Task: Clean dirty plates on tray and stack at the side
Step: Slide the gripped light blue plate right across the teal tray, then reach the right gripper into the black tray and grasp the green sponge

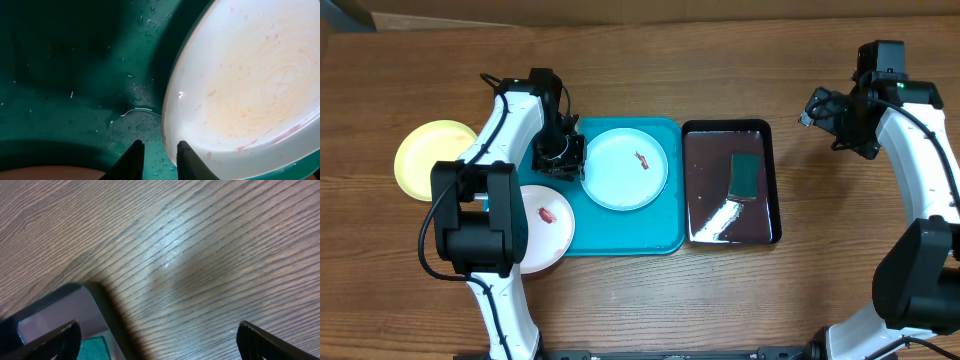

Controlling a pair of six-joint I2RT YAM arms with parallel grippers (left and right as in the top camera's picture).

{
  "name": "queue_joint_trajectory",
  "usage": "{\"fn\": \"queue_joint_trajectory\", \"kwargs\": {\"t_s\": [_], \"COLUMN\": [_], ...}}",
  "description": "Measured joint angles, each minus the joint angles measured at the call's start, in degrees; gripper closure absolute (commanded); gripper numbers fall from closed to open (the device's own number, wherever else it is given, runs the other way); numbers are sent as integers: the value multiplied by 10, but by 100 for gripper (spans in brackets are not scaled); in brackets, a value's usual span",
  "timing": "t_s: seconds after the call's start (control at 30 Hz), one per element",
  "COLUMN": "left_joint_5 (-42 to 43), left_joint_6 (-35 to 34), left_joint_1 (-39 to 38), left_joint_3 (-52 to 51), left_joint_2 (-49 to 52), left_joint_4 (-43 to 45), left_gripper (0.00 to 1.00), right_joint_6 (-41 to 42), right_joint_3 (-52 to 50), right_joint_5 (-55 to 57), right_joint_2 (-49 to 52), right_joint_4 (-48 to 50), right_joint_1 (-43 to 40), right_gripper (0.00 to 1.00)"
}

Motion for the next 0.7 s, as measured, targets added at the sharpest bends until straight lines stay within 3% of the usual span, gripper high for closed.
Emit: {"fn": "queue_joint_trajectory", "kwargs": {"t_s": [0.33, 0.57, 0.7], "left_joint_5": [0, -2, -15], "left_joint_6": [-17, -28, -29], "left_joint_1": [-3, -17, -20], "left_joint_3": [-4, -16, -16], "left_joint_2": [0, 0, 0], "left_joint_4": [25, 34, 35], "left_gripper": [75, 84, 94], "right_joint_6": [0, 0, 0], "right_joint_3": [0, 0, 0], "right_joint_5": [0, 0, 0], "right_joint_2": [0, 0, 0], "right_joint_4": [0, 0, 0], "right_joint_1": [0, 0, 0], "right_gripper": [0, 0, 0]}}
